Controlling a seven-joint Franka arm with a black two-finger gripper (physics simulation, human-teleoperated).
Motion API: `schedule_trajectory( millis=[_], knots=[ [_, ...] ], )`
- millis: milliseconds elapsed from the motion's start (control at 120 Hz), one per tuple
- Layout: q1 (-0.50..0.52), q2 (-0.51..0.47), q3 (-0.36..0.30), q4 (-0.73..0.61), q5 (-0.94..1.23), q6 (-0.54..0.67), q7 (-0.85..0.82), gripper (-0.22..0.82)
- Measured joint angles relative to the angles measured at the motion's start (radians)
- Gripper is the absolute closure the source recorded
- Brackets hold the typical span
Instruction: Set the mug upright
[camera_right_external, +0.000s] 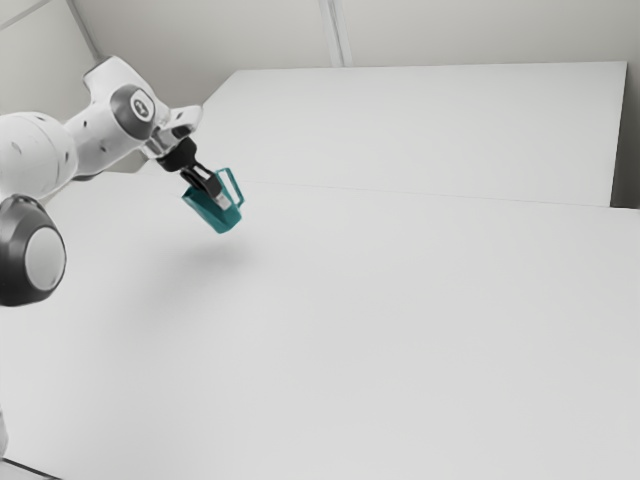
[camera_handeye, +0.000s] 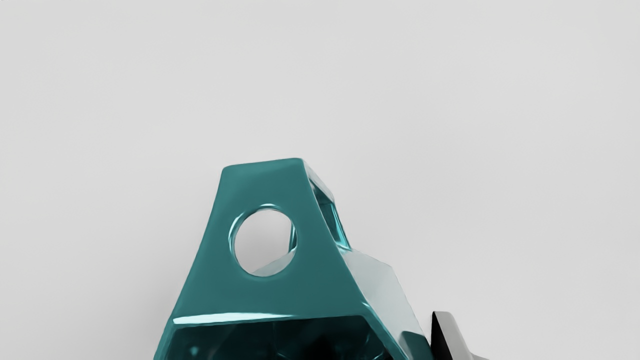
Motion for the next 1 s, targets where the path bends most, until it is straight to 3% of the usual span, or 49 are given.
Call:
schedule_trajectory(
  millis=[425,1000],
  knots=[
    [-0.231,-0.001,0.009,-0.094,0.313,0.134,-0.179,0.77],
    [-0.278,0.054,0.003,-0.148,0.465,0.258,-0.395,0.77]
  ],
)
